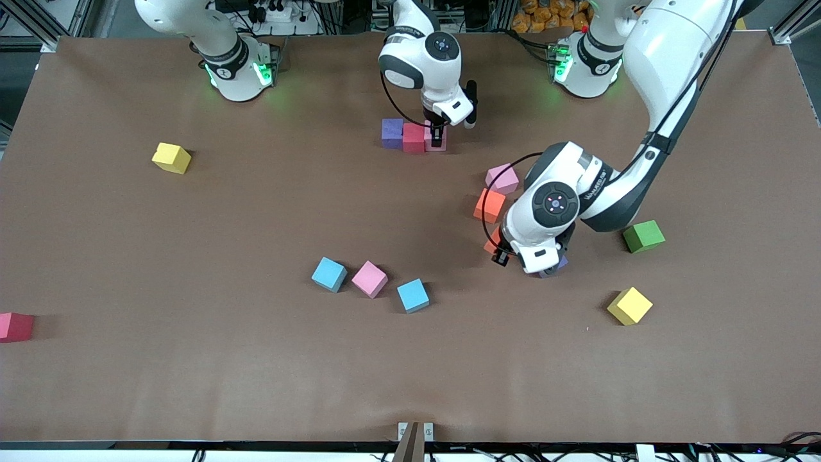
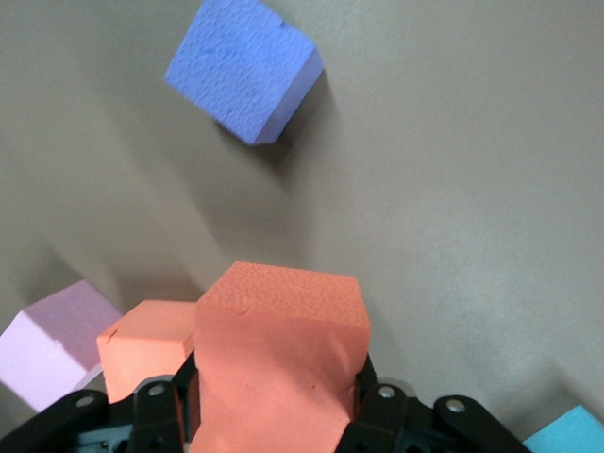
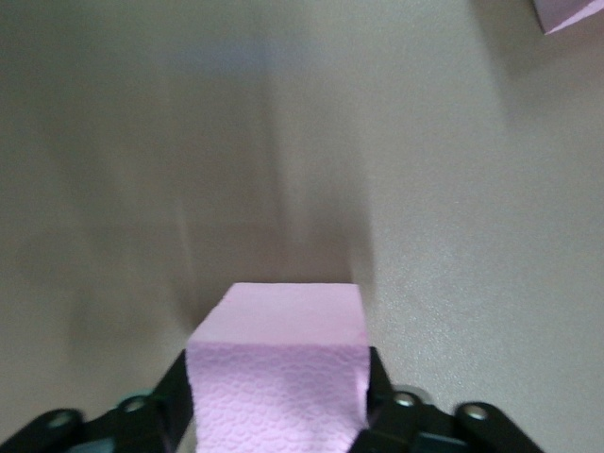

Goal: Form number 2 with 11 blocks

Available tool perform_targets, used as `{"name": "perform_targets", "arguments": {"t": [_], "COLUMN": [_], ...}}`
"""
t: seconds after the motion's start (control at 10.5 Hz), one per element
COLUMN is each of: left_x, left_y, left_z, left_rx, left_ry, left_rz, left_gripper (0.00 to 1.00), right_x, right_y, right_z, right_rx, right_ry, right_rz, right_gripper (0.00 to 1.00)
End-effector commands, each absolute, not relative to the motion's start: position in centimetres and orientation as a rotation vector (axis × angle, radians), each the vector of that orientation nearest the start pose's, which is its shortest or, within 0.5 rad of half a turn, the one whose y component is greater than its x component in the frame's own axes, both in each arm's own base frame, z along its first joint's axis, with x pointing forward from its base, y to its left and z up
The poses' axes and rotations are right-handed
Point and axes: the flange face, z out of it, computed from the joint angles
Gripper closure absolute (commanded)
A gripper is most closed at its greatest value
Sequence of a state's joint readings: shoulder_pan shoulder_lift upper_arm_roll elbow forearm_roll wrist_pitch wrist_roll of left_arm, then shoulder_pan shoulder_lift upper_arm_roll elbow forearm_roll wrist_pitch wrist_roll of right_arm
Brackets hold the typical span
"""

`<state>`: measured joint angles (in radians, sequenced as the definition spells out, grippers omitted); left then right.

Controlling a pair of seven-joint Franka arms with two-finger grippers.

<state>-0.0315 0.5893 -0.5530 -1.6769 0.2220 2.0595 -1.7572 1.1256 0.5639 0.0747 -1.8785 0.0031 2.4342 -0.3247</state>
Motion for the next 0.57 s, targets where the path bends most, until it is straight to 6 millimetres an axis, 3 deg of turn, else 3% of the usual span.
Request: {"name": "perform_targets", "arguments": {"t": [0.0, 0.48], "left_x": [56.4, 54.5], "left_y": [-33.4, -37.0], "left_z": [29.5, 30.5], "left_rx": [-2.613, -2.915], "left_ry": [-1.578, -1.038], "left_rz": [0.223, 0.211], "left_gripper": [1.00, 1.00], "right_x": [23.4, 25.1], "right_y": [59.5, 59.4], "right_z": [21.3, 25.8], "right_rx": [-2.264, -2.295], "right_ry": [-2.131, -2.102], "right_rz": [0.018, 0.044], "right_gripper": [0.00, 0.00]}}
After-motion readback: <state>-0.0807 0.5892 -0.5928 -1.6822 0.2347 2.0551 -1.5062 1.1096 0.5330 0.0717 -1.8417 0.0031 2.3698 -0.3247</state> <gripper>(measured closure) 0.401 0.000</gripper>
